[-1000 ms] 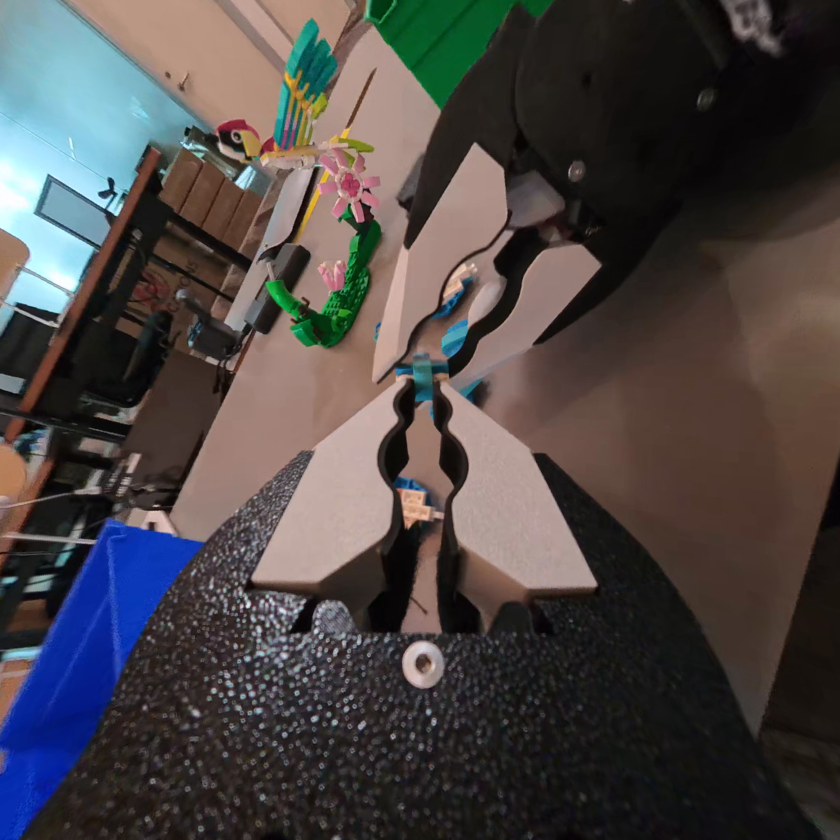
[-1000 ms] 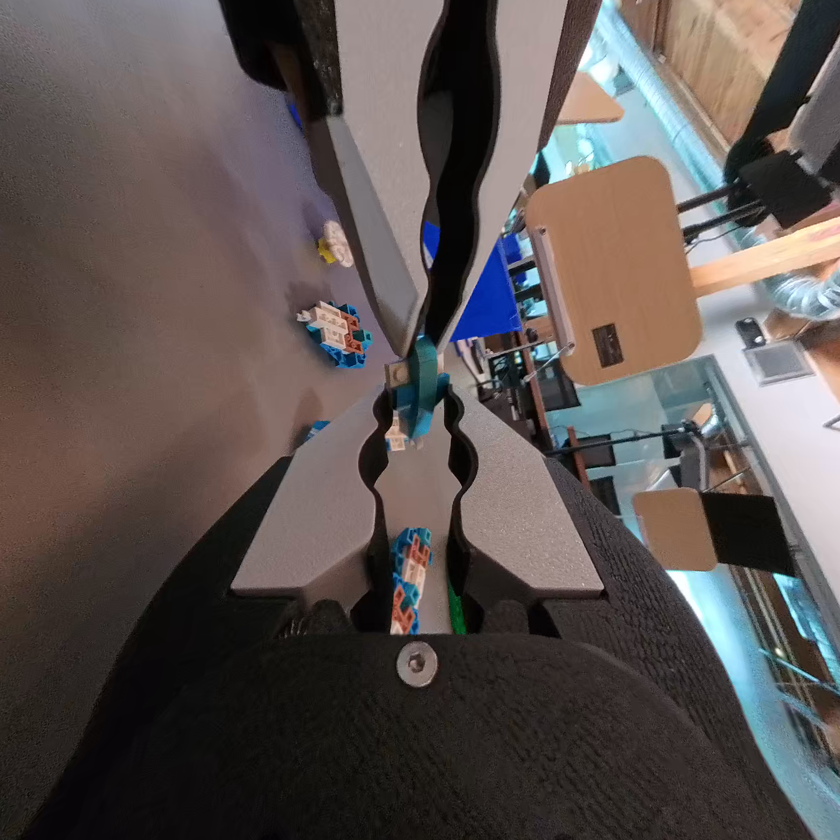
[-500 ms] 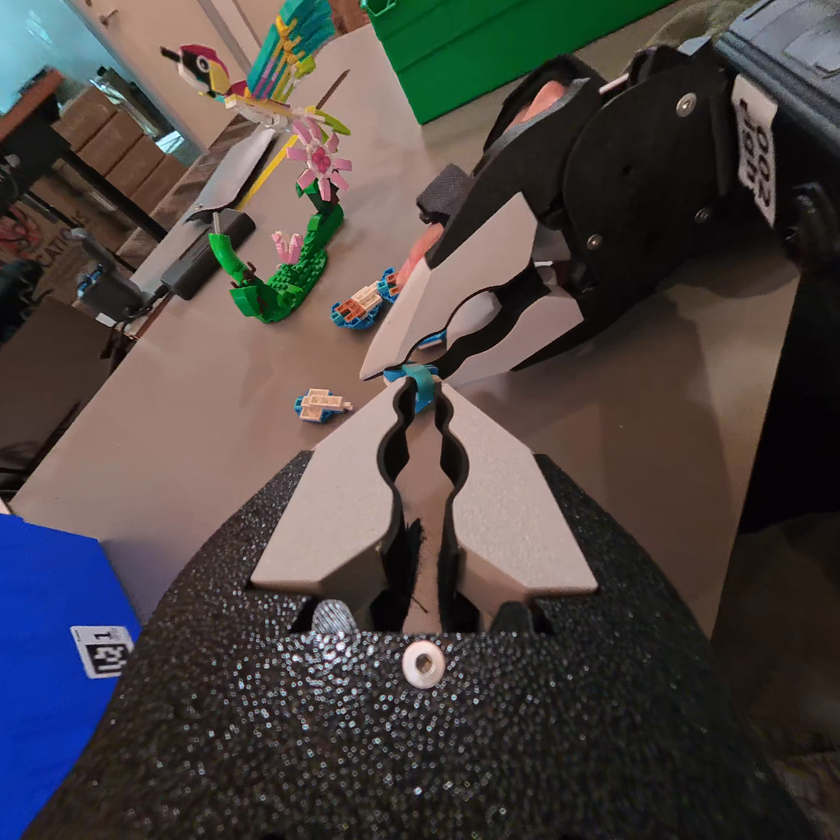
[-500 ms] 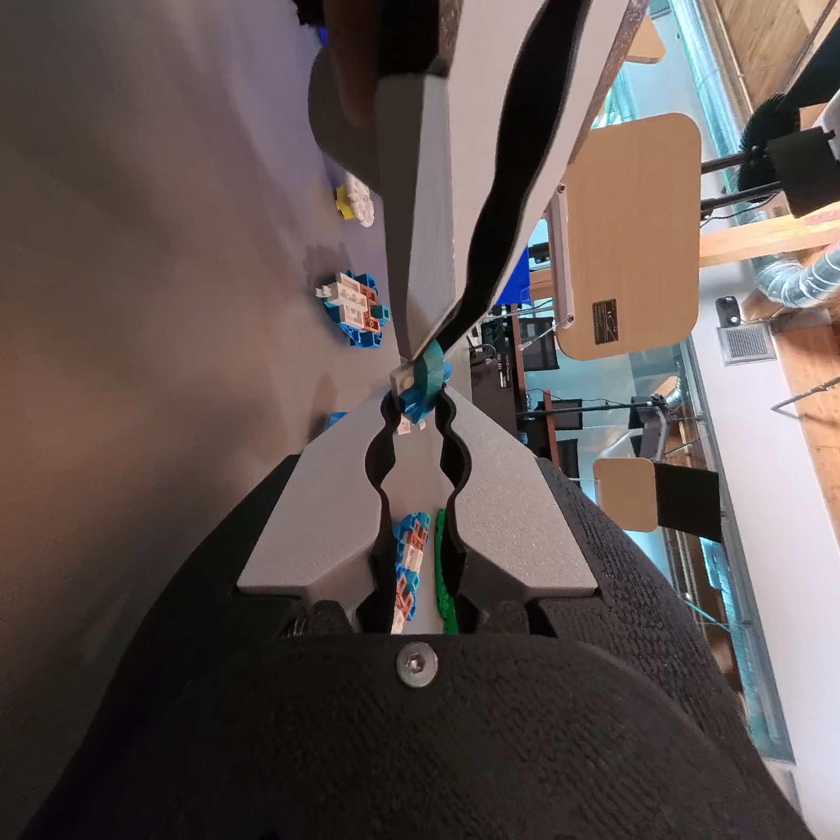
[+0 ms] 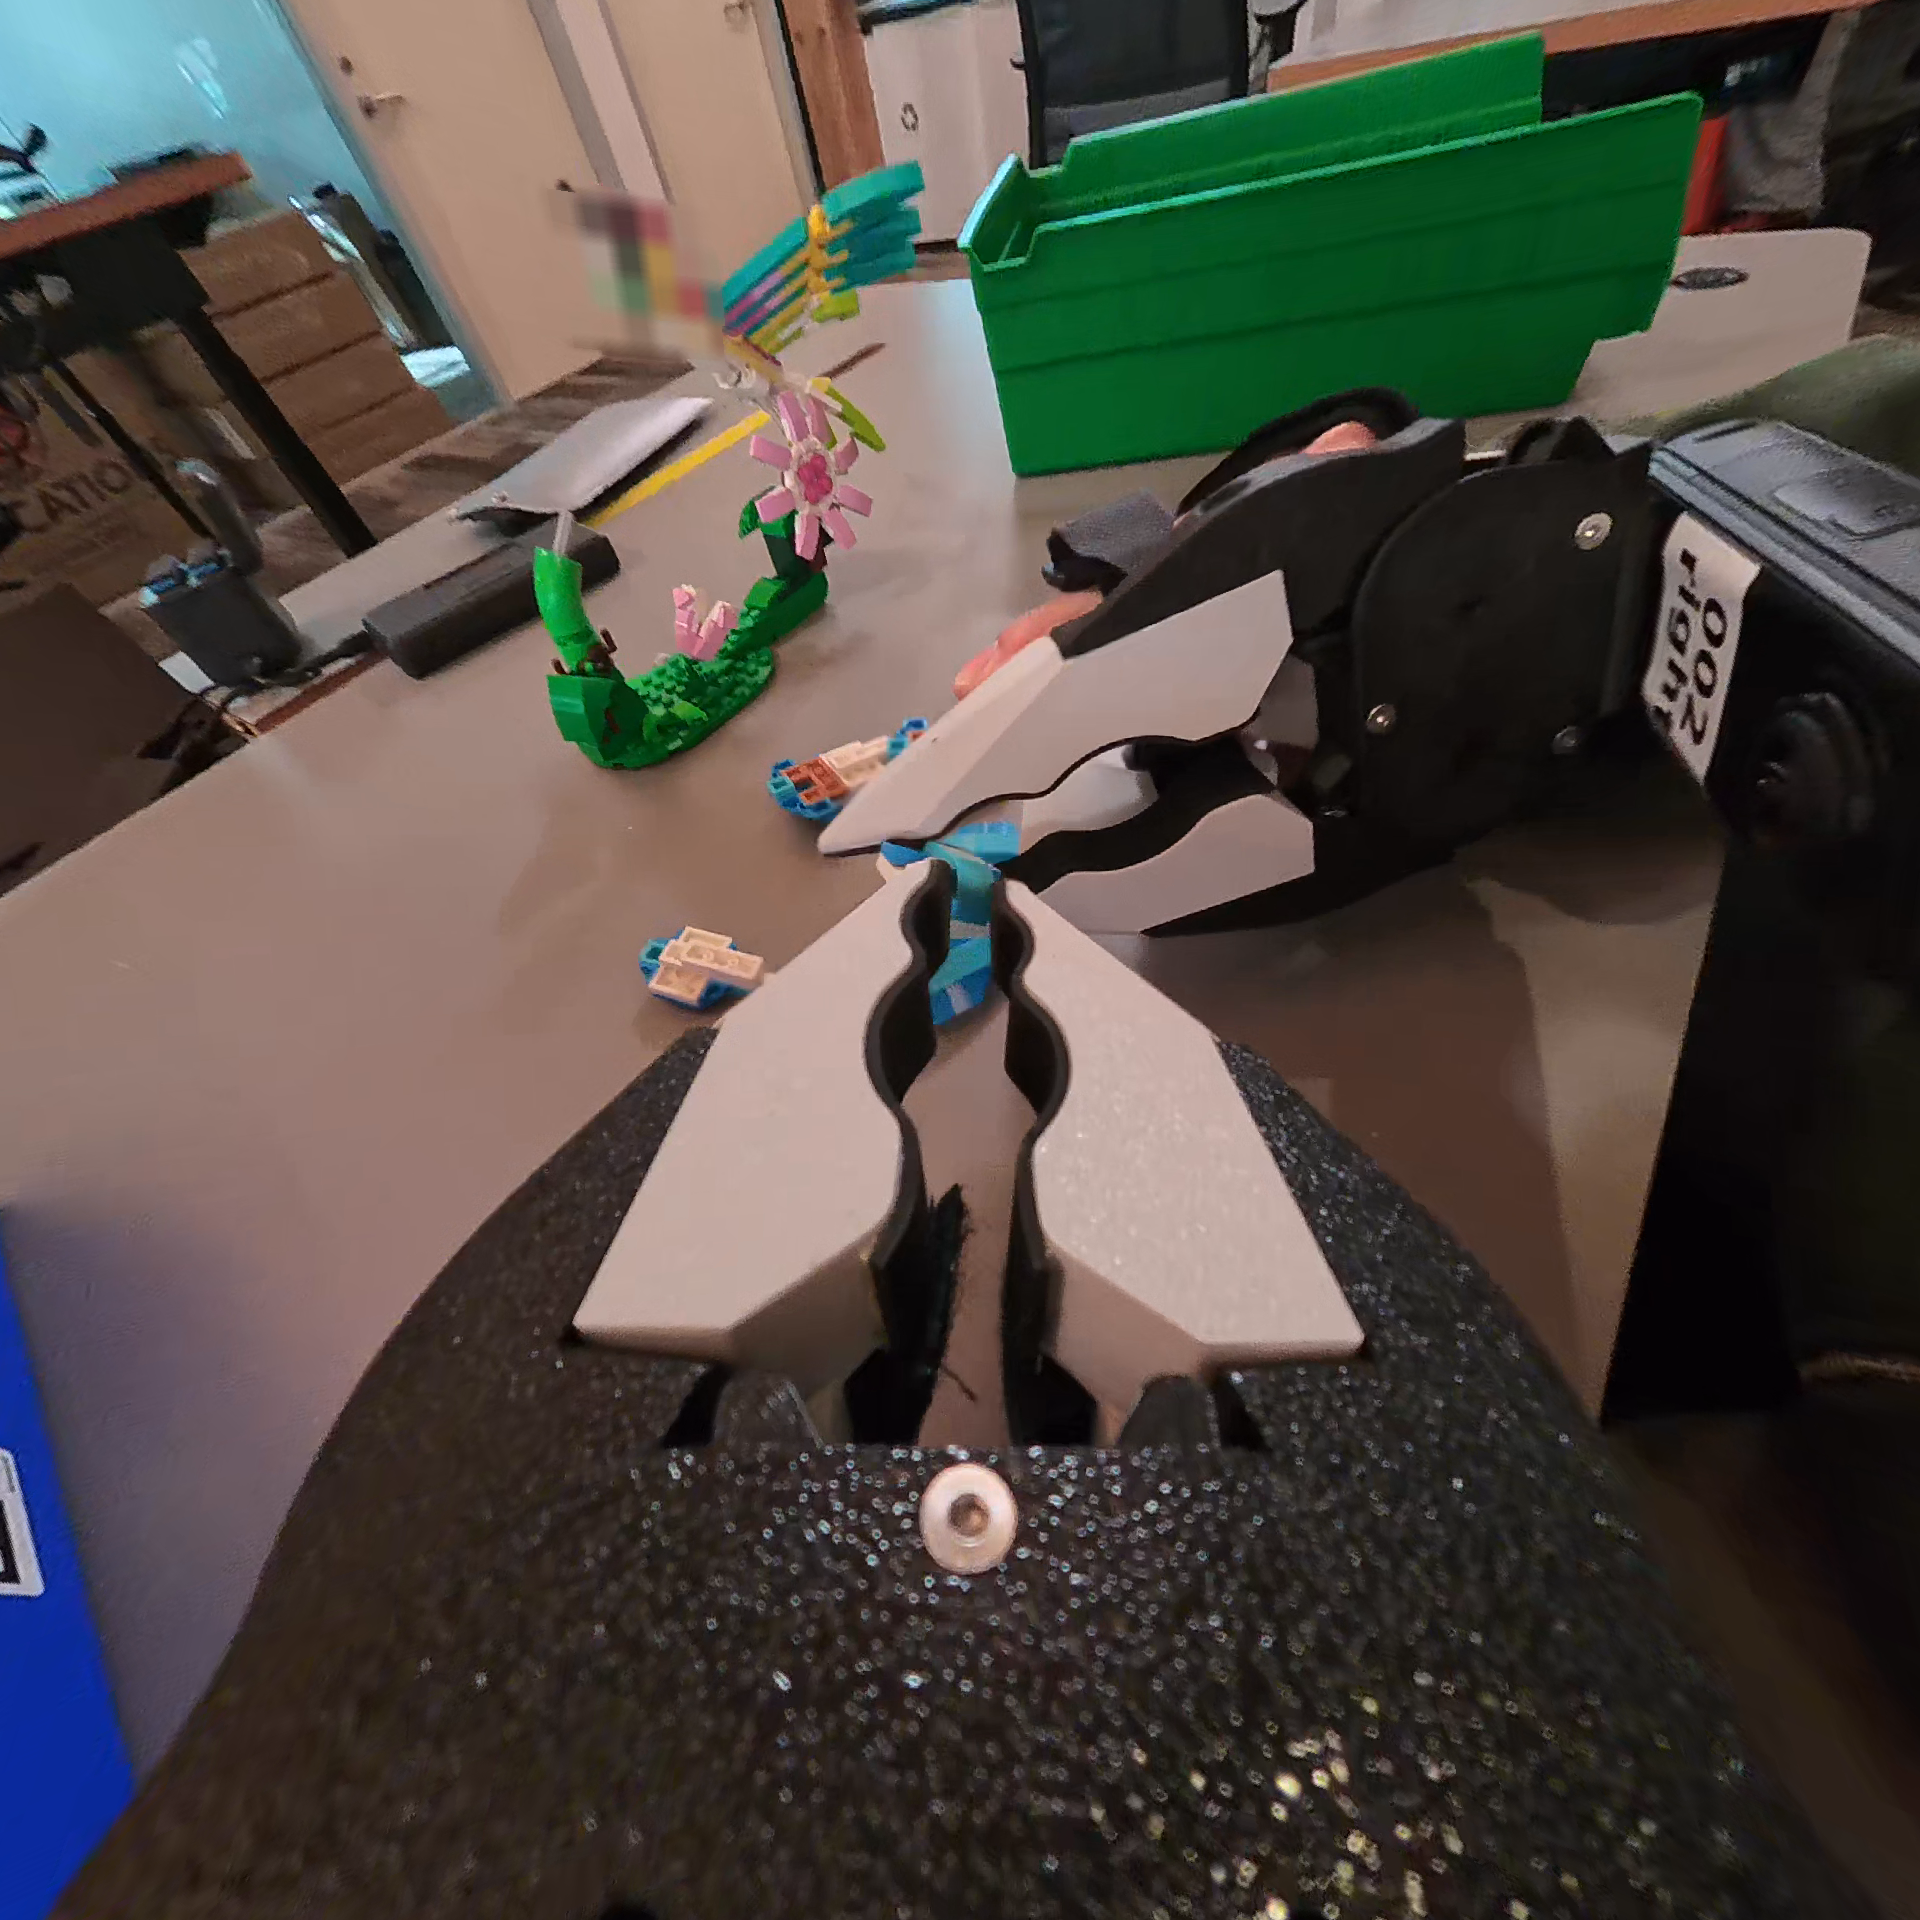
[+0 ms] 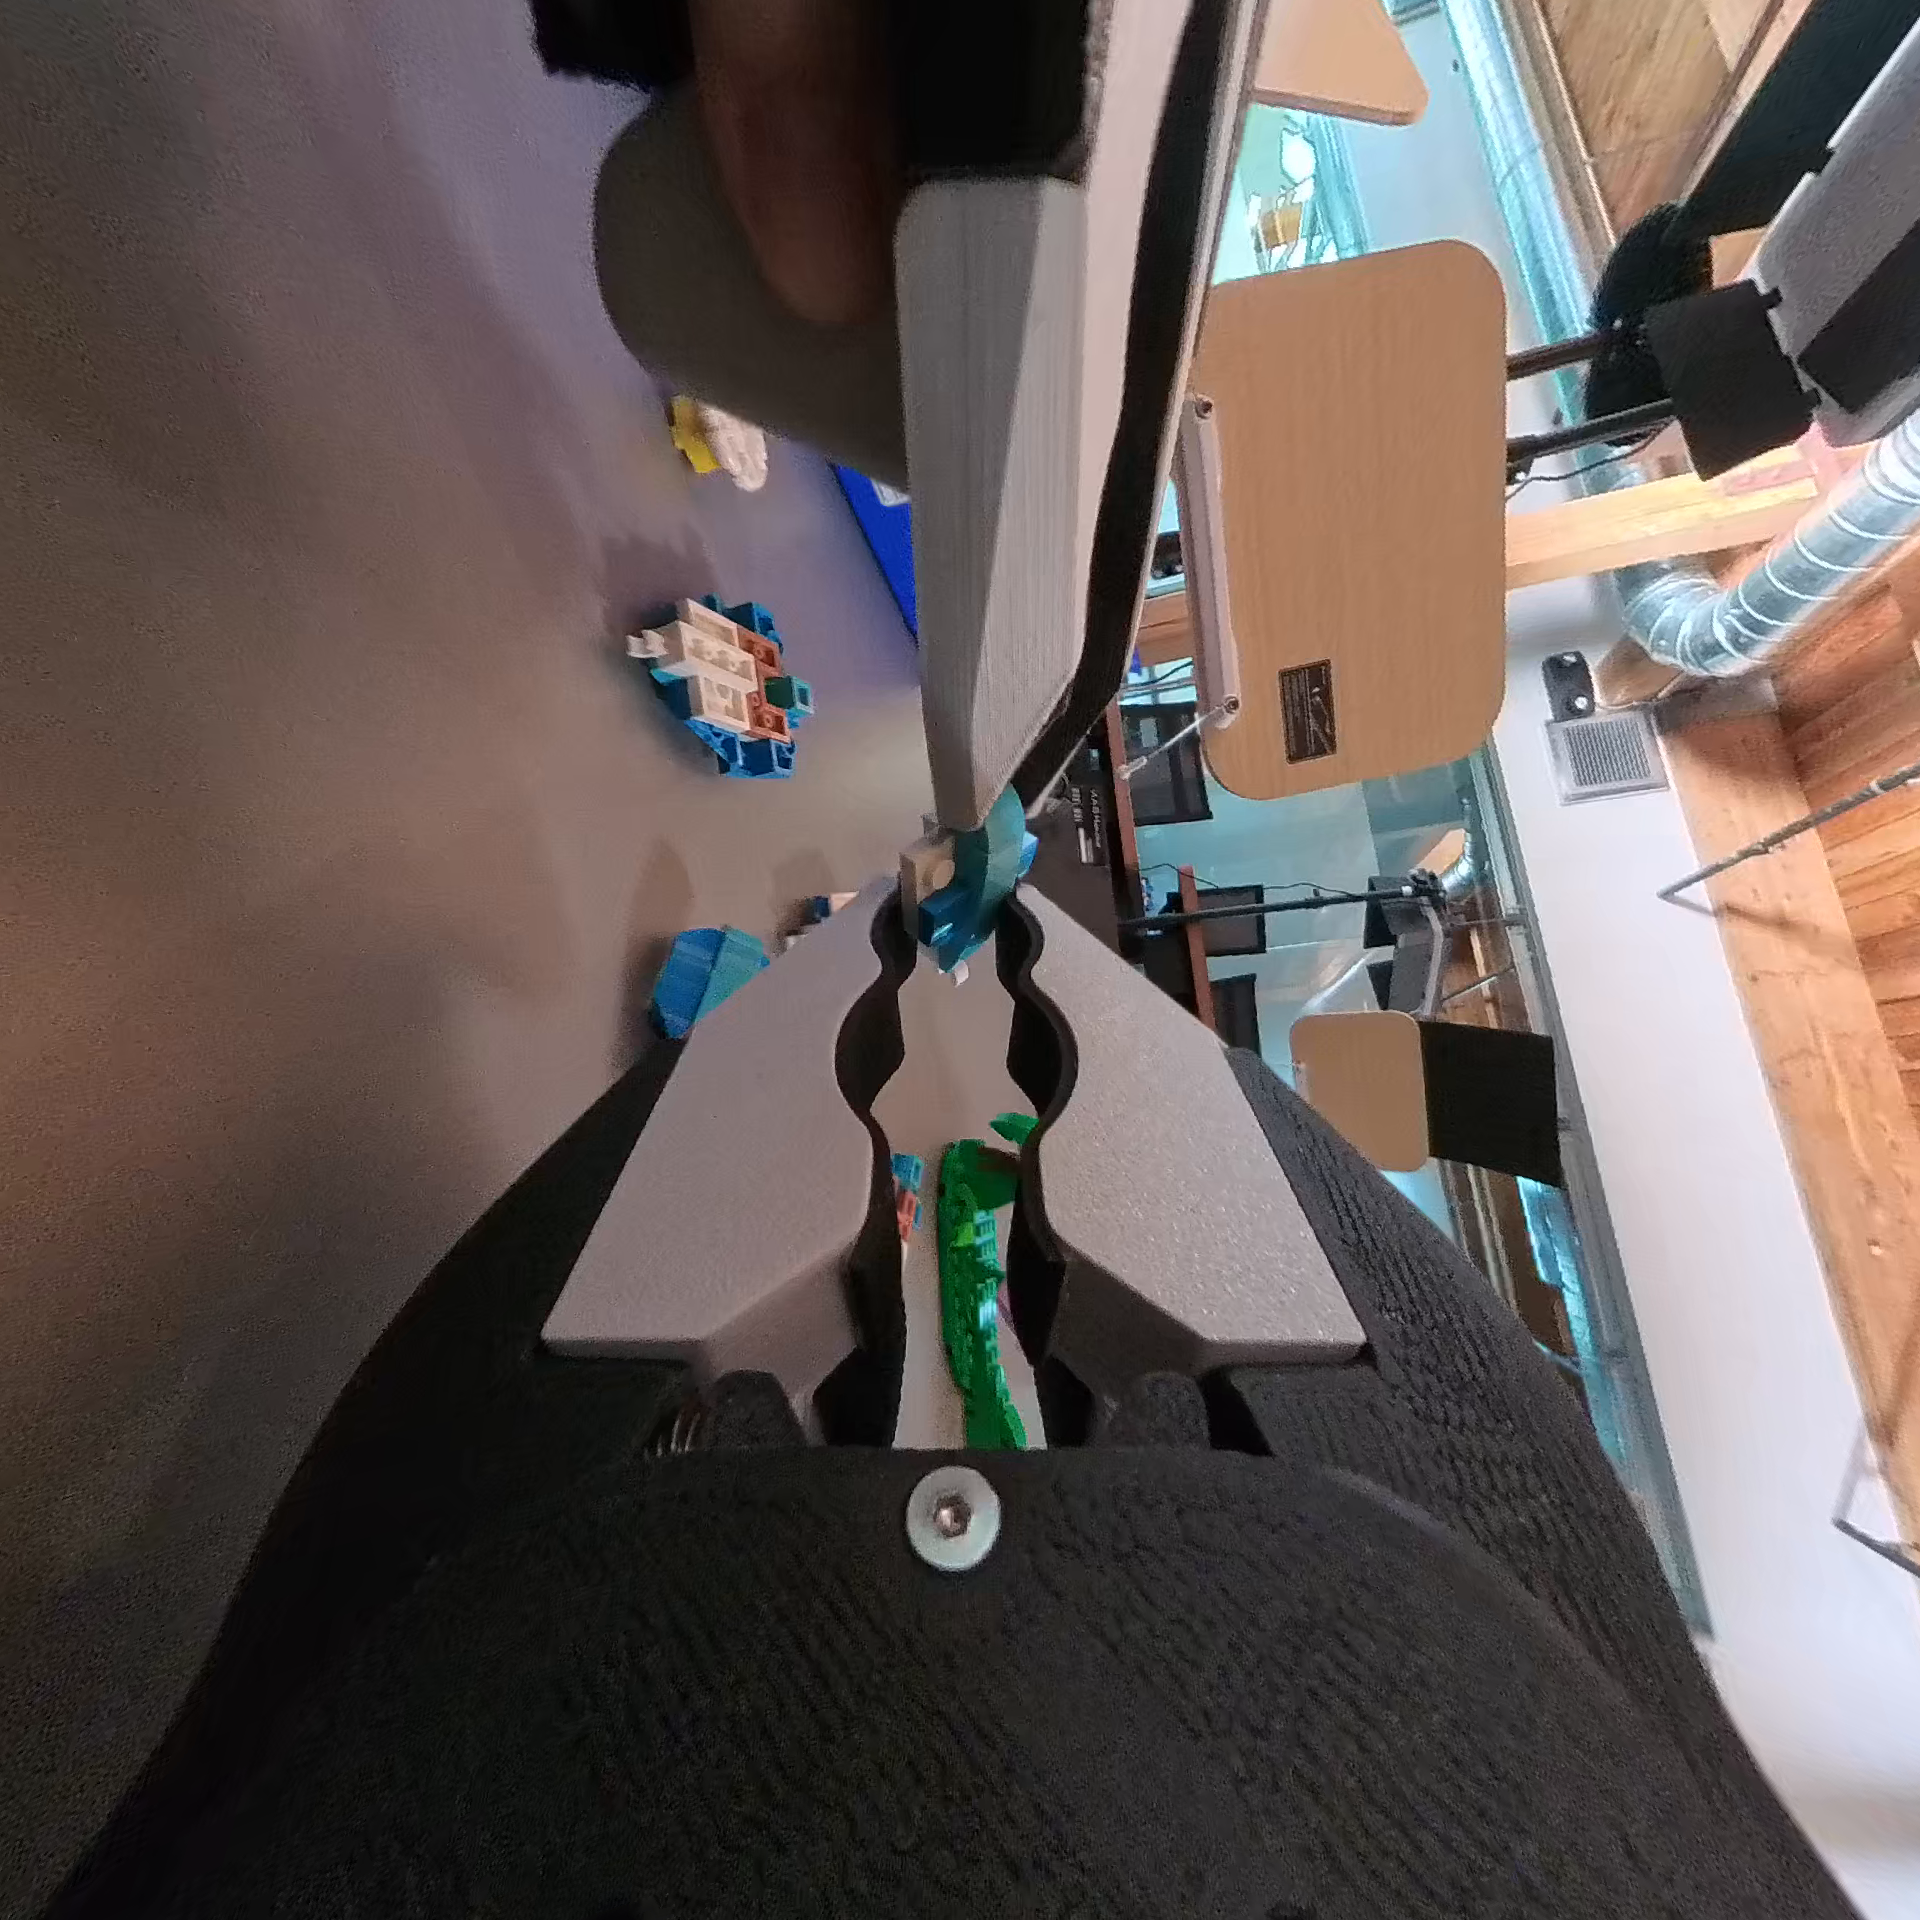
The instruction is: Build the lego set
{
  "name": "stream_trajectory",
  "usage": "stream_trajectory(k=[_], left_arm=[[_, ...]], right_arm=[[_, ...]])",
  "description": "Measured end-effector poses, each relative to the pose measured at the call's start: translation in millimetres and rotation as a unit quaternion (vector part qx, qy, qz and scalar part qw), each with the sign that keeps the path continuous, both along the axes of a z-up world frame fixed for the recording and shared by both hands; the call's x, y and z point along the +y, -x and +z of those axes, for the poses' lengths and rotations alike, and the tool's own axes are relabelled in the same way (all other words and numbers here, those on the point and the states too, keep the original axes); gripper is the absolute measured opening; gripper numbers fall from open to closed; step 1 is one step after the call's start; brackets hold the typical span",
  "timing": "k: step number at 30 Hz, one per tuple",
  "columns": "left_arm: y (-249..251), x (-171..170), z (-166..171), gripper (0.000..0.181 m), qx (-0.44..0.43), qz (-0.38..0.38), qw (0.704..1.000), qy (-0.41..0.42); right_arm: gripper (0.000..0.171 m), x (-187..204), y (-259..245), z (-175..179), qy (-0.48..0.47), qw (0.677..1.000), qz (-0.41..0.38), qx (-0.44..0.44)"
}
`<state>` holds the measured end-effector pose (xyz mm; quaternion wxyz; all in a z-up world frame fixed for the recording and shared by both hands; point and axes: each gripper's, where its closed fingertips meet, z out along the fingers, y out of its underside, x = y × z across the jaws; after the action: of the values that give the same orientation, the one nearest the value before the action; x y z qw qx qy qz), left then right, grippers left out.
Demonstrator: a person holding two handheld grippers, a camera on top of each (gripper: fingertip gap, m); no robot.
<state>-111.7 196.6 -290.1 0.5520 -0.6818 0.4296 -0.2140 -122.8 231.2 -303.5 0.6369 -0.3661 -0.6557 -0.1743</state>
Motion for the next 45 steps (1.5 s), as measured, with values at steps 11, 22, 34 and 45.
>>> stream_trajectory(k=[11,22,34,45], left_arm=[[-5,2,-2,0.004,0.052,-0.004,0.996,-0.068],[3,-2,-19,0.026,0.37,-0.033,0.868,-0.328],[-2,-13,-38,0.019,0.423,-0.097,0.837,-0.334],[19,19,-16,0.009,0.245,0.065,0.959,-0.128]], right_arm=[[0.013,1,-4,-6,0.092,0.995,0.021,0.026],[0.014,-20,-1,-38,0.247,0.965,0.084,-0.018],[0.014,-29,1,-52,0.266,0.958,0.094,-0.055],[0.035,-9,1,-14,0.147,0.986,0.069,0.026]])
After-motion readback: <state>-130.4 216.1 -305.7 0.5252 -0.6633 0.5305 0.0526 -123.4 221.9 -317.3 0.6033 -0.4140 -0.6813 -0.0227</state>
